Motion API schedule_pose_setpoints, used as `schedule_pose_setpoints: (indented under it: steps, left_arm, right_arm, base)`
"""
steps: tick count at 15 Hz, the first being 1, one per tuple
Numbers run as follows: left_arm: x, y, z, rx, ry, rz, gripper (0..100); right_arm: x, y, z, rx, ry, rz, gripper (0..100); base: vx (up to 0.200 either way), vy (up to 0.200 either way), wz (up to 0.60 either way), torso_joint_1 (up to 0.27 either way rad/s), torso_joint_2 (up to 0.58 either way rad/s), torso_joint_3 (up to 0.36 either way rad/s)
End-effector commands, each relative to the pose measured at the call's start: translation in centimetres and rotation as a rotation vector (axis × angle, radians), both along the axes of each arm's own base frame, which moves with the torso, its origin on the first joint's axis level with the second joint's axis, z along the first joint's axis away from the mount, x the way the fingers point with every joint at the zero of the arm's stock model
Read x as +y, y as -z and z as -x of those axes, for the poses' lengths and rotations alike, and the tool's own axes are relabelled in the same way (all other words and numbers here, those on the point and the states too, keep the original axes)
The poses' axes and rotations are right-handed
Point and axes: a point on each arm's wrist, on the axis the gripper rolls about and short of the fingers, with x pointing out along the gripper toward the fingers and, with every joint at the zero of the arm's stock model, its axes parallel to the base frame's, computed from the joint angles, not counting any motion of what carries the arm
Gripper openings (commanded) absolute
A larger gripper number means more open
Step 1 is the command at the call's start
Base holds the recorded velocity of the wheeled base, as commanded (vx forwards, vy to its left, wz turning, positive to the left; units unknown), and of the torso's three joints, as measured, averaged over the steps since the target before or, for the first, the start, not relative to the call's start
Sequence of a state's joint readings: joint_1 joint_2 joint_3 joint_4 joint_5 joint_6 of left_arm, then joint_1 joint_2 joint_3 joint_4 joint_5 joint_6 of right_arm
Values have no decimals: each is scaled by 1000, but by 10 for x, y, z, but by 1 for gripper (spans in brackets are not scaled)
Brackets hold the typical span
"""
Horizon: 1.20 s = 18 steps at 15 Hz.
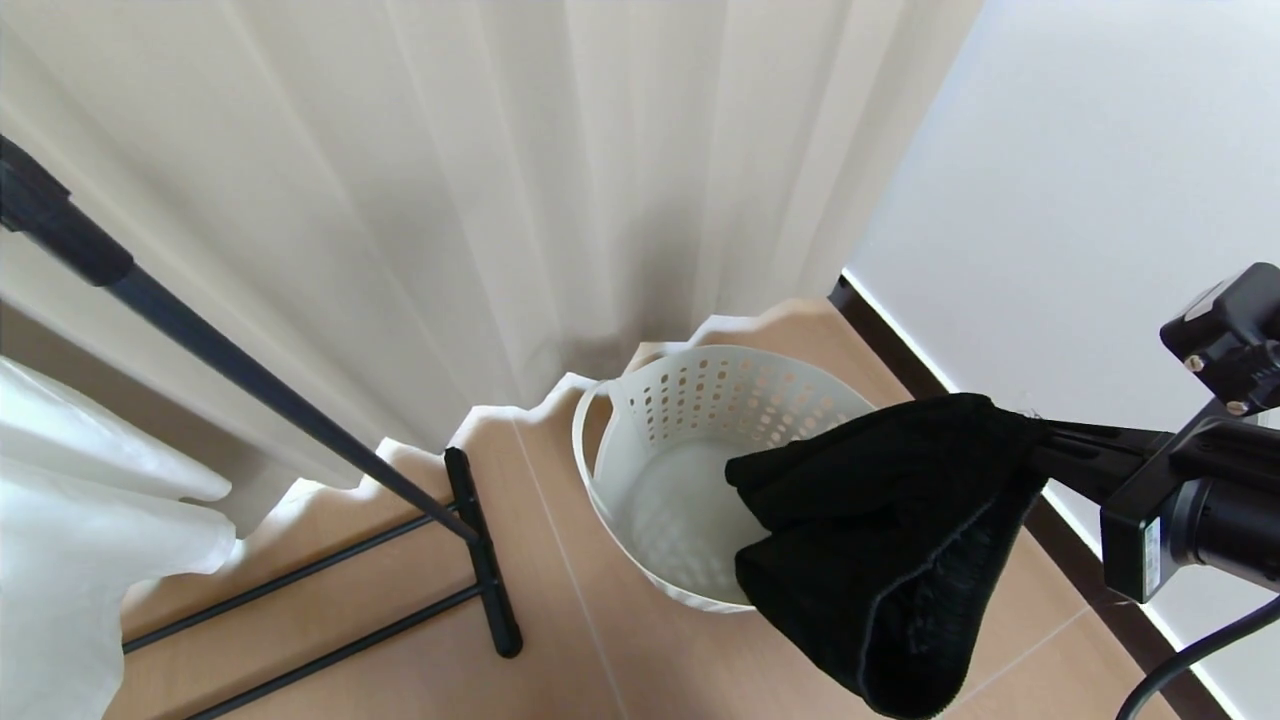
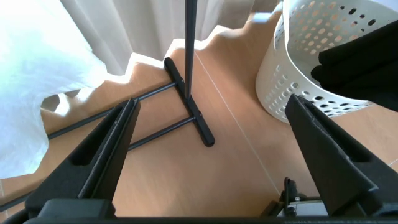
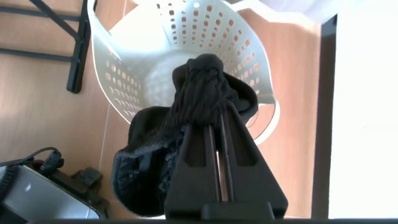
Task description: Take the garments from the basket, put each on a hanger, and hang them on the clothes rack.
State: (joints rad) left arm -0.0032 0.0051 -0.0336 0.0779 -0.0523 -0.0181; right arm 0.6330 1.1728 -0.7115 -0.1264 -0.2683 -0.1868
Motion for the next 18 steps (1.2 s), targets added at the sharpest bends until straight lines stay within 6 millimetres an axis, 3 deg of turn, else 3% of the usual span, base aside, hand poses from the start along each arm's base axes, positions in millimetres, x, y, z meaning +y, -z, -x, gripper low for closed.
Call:
schedule_pose_setpoints:
  steps: [1, 11, 18]
  left_arm:
    - [0, 0, 0, 0, 0, 0, 100]
    - [0, 0, 0, 0, 0, 0, 100]
    - [0, 0, 0, 0, 0, 0, 100]
  right_arm:
    - [0, -2, 1, -7, -1, -4, 0]
    - [-5, -5, 7, -53, 0, -34, 0]
    - [-4, -7, 6, -56, 0, -37, 0]
  base:
    - [0, 0, 0, -2, -66, 115]
    - [0, 0, 0, 75, -403, -129]
    - [0, 0, 0, 27, -95, 129]
